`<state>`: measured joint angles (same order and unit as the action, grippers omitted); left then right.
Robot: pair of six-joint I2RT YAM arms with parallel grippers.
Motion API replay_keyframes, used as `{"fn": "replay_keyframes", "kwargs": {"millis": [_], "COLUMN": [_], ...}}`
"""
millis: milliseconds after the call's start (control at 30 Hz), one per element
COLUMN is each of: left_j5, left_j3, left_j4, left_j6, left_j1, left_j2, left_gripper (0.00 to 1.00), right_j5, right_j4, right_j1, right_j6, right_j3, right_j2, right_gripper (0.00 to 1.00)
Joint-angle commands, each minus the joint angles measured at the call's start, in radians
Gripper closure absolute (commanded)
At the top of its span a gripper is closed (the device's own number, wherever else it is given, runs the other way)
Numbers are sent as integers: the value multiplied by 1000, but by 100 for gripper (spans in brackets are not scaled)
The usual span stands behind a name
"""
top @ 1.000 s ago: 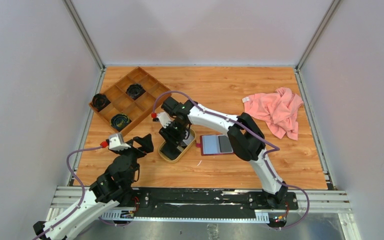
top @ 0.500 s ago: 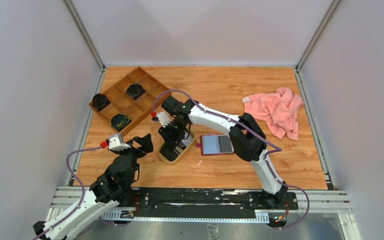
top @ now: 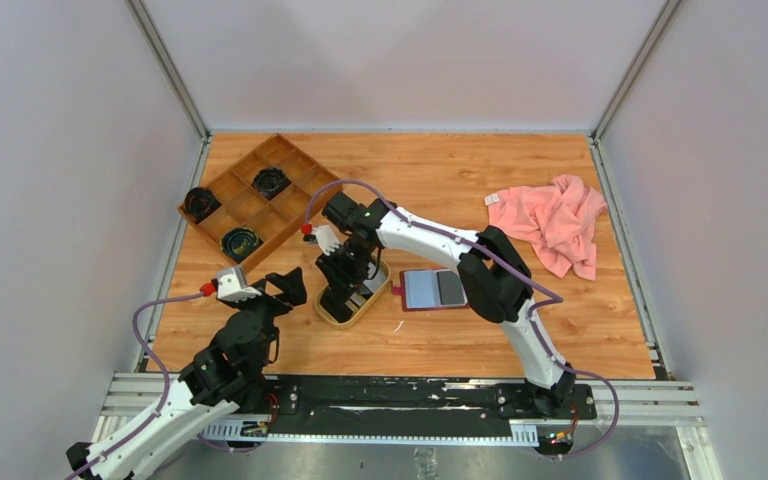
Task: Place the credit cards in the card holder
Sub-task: Pick up the credit card from the storage box.
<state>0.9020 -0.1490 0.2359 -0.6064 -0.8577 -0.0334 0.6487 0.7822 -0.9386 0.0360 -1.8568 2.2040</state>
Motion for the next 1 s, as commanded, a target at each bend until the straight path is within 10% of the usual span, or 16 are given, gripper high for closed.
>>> {"fn": "replay_keyframes", "kwargs": {"millis": [0,467,967], "left_j5": [43,44,-88], "left_j3": [13,13,5], "left_j4": [13,17,-49], "left_j6": [-23,-25,74], "left_j1": [3,3,3], "left_j2": [9,12,24], "left_gripper": [1,0,1], "right_j5": [37,-55,97], "right_j4": [29,29,44], "right_j1": [-19,-17,74], "right_j6": [23,5,-136], "right_j3": [13,4,7], "right_j2": [26,20,-18], "right_gripper": [67,99,100]}}
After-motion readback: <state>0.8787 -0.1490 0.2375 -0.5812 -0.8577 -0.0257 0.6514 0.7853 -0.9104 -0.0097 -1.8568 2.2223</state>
